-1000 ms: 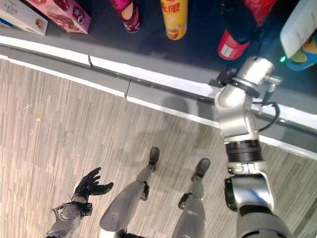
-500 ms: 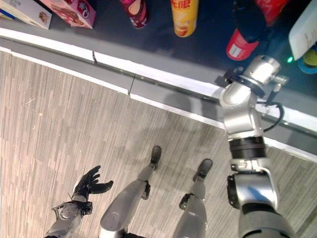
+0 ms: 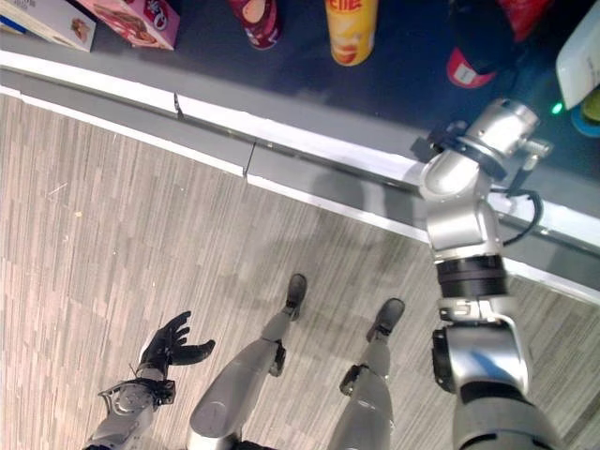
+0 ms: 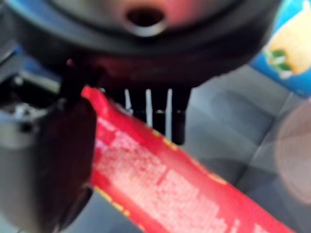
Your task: Put the goods on the table back onto the shelves and tidy them up.
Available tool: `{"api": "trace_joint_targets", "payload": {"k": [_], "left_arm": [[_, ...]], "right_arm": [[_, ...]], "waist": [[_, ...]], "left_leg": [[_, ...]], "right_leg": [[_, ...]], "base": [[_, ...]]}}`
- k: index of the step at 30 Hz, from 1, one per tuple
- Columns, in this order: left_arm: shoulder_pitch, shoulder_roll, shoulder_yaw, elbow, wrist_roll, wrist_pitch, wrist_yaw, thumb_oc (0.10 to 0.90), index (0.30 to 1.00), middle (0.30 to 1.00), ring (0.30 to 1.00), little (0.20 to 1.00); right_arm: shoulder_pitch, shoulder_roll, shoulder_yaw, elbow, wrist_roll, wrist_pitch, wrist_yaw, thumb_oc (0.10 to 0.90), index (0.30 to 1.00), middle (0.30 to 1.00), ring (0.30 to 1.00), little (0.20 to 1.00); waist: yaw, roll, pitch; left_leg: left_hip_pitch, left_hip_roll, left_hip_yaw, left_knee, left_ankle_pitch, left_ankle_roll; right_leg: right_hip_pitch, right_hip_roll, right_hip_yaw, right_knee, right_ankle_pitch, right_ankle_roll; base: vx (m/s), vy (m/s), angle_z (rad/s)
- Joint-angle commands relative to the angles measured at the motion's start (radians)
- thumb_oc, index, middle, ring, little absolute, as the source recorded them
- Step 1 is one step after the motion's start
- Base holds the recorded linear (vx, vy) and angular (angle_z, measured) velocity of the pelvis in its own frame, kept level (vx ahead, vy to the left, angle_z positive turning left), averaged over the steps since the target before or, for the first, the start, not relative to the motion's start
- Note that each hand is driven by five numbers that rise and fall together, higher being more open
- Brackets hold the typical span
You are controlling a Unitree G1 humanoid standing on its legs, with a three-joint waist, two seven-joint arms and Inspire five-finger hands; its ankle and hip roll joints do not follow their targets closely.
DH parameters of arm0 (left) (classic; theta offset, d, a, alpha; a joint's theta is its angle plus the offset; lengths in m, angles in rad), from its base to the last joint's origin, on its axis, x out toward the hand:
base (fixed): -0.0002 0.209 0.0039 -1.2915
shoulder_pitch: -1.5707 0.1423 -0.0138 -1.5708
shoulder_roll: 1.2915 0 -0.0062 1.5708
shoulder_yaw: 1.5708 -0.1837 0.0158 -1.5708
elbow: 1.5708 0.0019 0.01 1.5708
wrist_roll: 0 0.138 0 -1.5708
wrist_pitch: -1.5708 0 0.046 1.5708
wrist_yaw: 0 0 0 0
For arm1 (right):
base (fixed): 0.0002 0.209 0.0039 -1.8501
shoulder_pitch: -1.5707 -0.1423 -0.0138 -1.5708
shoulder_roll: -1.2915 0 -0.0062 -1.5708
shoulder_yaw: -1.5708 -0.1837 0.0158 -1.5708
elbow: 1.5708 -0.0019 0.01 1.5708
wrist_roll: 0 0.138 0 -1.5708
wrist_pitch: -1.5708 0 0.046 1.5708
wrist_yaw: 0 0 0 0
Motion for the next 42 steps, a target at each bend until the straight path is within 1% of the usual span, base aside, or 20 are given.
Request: {"api": "trace_joint_targets", "payload": {"k": [1,12,14,15,19,21,23,25,28,30,31,32,33,34,35,37,38,40,41,42], "left_arm": [[0.018,0.080,-0.063,-0.011,-0.019,-0.023,0.042,0.800,0.900,0.900,0.900,0.900],[0.015,0.068,-0.062,0.010,-0.022,-0.012,0.042,0.800,0.900,0.900,0.900,0.900],[0.013,0.060,-0.054,0.027,-0.026,-0.003,0.040,0.800,0.900,0.900,0.900,0.900],[0.013,0.061,-0.054,0.027,-0.026,-0.003,0.039,0.800,0.900,0.900,0.900,0.900],[0.009,0.047,-0.036,0.078,-0.018,0.020,0.034,0.800,0.900,0.900,0.900,0.900],[0.008,0.043,-0.025,0.096,-0.018,0.030,0.035,0.800,0.900,0.900,0.900,0.900],[0.010,0.036,-0.009,0.111,-0.014,0.040,0.037,0.800,0.900,0.900,0.900,0.900],[0.015,0.027,0.013,0.141,-0.007,0.055,0.036,0.800,0.900,0.900,0.900,0.900],[0.044,0.026,0.061,0.171,0.011,0.075,0.015,0.800,0.900,0.900,0.900,0.900],[0.065,0.028,0.101,0.192,0.023,0.084,-0.003,0.800,0.900,0.900,0.900,0.900],[0.068,0.028,0.101,0.192,0.023,0.084,-0.004,0.800,0.900,0.900,0.900,0.900],[0.082,0.036,0.139,0.211,0.035,0.088,-0.019,0.800,0.900,0.900,0.900,0.900],[0.088,0.044,0.164,0.230,0.051,0.089,-0.028,0.800,0.900,0.900,0.900,0.900],[0.089,0.051,0.168,0.237,0.067,0.086,-0.027,0.800,0.900,0.900,0.900,0.900],[0.085,0.064,0.170,0.255,0.097,0.083,-0.026,0.800,0.900,0.900,0.900,0.900],[0.077,0.076,0.169,0.261,0.115,0.084,-0.027,0.800,0.900,0.900,0.900,0.900],[0.077,0.080,0.175,0.262,0.117,0.082,-0.027,0.800,0.900,0.900,0.900,0.900],[0.082,0.081,0.188,0.267,0.114,0.083,-0.028,0.800,0.900,0.900,0.900,0.900],[0.083,0.079,0.195,0.267,0.103,0.081,-0.032,0.800,0.900,0.900,0.900,0.900],[0.084,0.076,0.203,0.269,0.097,0.081,-0.038,0.800,0.900,0.900,0.900,0.900]], "right_arm": [[-0.112,-0.126,0.037,-0.070,-0.015,-0.051,-0.056,0.800,0.900,0.900,0.900,0.900],[-0.059,-0.080,0.007,-0.104,-0.007,-0.059,-0.061,0.800,0.900,0.900,0.900,0.900],[-0.012,-0.064,-0.026,-0.167,-0.007,-0.076,-0.057,0.800,0.900,0.900,0.900,0.900],[-0.009,-0.063,-0.029,-0.170,-0.008,-0.075,-0.056,0.800,0.900,0.900,0.900,0.900],[0.088,-0.006,-0.080,-0.284,0.002,-0.110,-0.028,0.800,0.900,0.900,0.900,0.900],[0.155,0.044,-0.098,-0.347,0.030,-0.137,-0.003,0.800,0.900,0.900,0.900,0.900],[0.243,0.113,-0.112,-0.409,0.088,-0.179,0.056,0.800,0.900,0.900,0.900,0.900],[0.349,0.189,-0.109,-0.454,0.188,-0.231,0.140,0.800,0.900,0.900,0.900,0.900],[0.535,0.267,-0.091,-0.498,0.397,-0.306,0.332,0.800,0.900,0.900,0.900,0.900],[0.641,0.273,-0.081,-0.508,0.482,-0.319,0.441,0.800,0.900,0.900,0.900,0.900],[0.644,0.273,-0.081,-0.509,0.484,-0.319,0.443,0.800,0.900,0.900,0.900,0.900],[0.731,0.281,-0.071,-0.502,0.558,-0.331,0.523,0.800,0.900,0.900,0.900,0.900],[0.791,0.284,-0.070,-0.501,0.590,-0.328,0.572,0.800,0.900,0.900,0.900,0.900],[0.804,0.286,-0.075,-0.494,0.599,-0.328,0.585,0.800,0.900,0.900,0.900,0.900],[0.831,0.285,-0.101,-0.486,0.610,-0.329,0.594,0.800,0.900,0.900,0.900,0.900],[0.849,0.289,-0.123,-0.482,0.612,-0.331,0.590,0.800,0.900,0.900,0.900,0.900],[0.850,0.284,-0.129,-0.480,0.609,-0.331,0.588,0.800,0.900,0.900,0.900,0.900],[0.850,0.273,-0.143,-0.482,0.587,-0.324,0.582,0.800,0.900,0.900,0.900,0.900],[0.844,0.263,-0.175,-0.479,0.565,-0.326,0.558,0.800,0.900,0.900,0.900,0.900],[0.837,0.259,-0.206,-0.482,0.551,-0.327,0.534,0.800,0.900,0.900,0.900,0.900]], "waist": [[-0.001,0.046,-0.049],[-0.006,0.036,-0.065],[-0.014,0.017,-0.078],[-0.014,0.017,-0.078],[-0.035,-0.029,-0.109],[-0.048,-0.052,-0.123],[-0.068,-0.079,-0.139],[-0.091,-0.106,-0.158],[-0.133,-0.153,-0.185],[-0.163,-0.179,-0.199],[-0.162,-0.180,-0.199],[-0.189,-0.205,-0.212],[-0.210,-0.227,-0.215],[-0.219,-0.234,-0.214],[-0.241,-0.245,-0.206],[-0.255,-0.246,-0.203],[-0.255,-0.242,-0.199],[-0.250,-0.239,-0.208],[-0.243,-0.240,-0.224],[-0.234,-0.242,-0.242]], "left_leg": [[-0.020,0.006,-0.031,0.001,-0.031,-0.075],[0.008,0.014,-0.024,0.003,-0.040,-0.072],[0.036,0.019,-0.023,0.007,-0.055,-0.073],[0.035,0.019,-0.024,0.006,-0.048,-0.072],[0.073,0.033,-0.019,0.004,-0.061,-0.069],[0.091,0.039,-0.013,0.003,-0.067,-0.067],[0.108,0.044,-0.003,0.001,-0.075,-0.064],[0.133,0.049,0.011,0.001,-0.086,-0.060],[0.184,0.051,0.039,0.001,-0.109,-0.048],[0.217,0.053,0.058,0.001,-0.125,-0.039],[0.219,0.053,0.060,0.001,-0.126,-0.039],[0.252,0.054,0.090,0.001,-0.145,-0.022],[0.292,0.057,0.122,0.001,-0.160,-0.010],[0.307,0.061,0.139,0.002,-0.163,-0.009],[0.336,0.075,0.173,0.004,-0.174,-0.007],[0.355,0.095,0.204,0.007,-0.175,-0.008],[0.369,0.115,0.220,0.012,-0.181,-0.013],[0.379,0.146,0.254,0.020,-0.179,-0.025],[0.386,0.175,0.285,0.035,-0.180,-0.042],[0.402,0.208,0.314,0.050,-0.196,-0.065]], "right_leg": [[0.060,-0.075,-0.004,0.059,-0.076,0.094],[0.088,-0.071,-0.001,0.052,-0.081,0.091],[0.118,-0.068,-0.006,0.048,-0.085,0.092],[0.117,-0.068,-0.006,0.047,-0.079,0.092],[0.153,-0.062,-0.010,0.021,-0.065,0.095],[0.167,-0.059,-0.010,0.011,-0.059,0.096],[0.176,-0.057,-0.004,0.008,-0.054,0.095],[0.190,-0.056,0.000,0.006,-0.052,0.094],[0.219,-0.056,0.017,0.006,-0.049,0.096],[0.229,-0.054,0.033,0.006,-0.043,0.097],[0.230,-0.054,0.035,0.006,-0.043,0.098],[0.232,-0.048,0.066,0.006,-0.035,0.101],[0.229,-0.038,0.102,0.014,-0.024,0.105],[0.225,-0.033,0.117,0.021,-0.015,0.106],[0.212,-0.019,0.148,0.055,0.000,0.113],[0.203,-0.017,0.161,0.080,-0.004,0.111],[0.210,-0.025,0.144,0.086,-0.008,0.111],[0.225,-0.066,0.084,0.086,0.004,0.105],[0.245,-0.120,0.019,0.088,0.041,0.112],[0.258,-0.146,-0.041,0.080,0.060,0.127]], "base": [[0.00,0.000,0.00],[0.00,0.000,0.00],[0.00,0.000,0.00],[0.01,-0.006,0.06],[0.02,0.001,0.09],[0.04,0.003,0.03],[0.05,0.019,0.00],[0.07,0.057,-0.08],[0.10,0.089,-0.31],[0.08,0.092,-0.34],[0.08,0.126,-0.42],[0.07,0.176,-0.63],[0.07,0.208,-1.07],[0.00,0.140,-1.17],[-0.03,0.051,-1.13],[-0.04,-0.033,-0.99],[-0.05,-0.121,-1.16],[-0.04,-0.198,-0.98],[0.04,-0.351,-0.98],[0.04,-0.550,-1.56]]}}
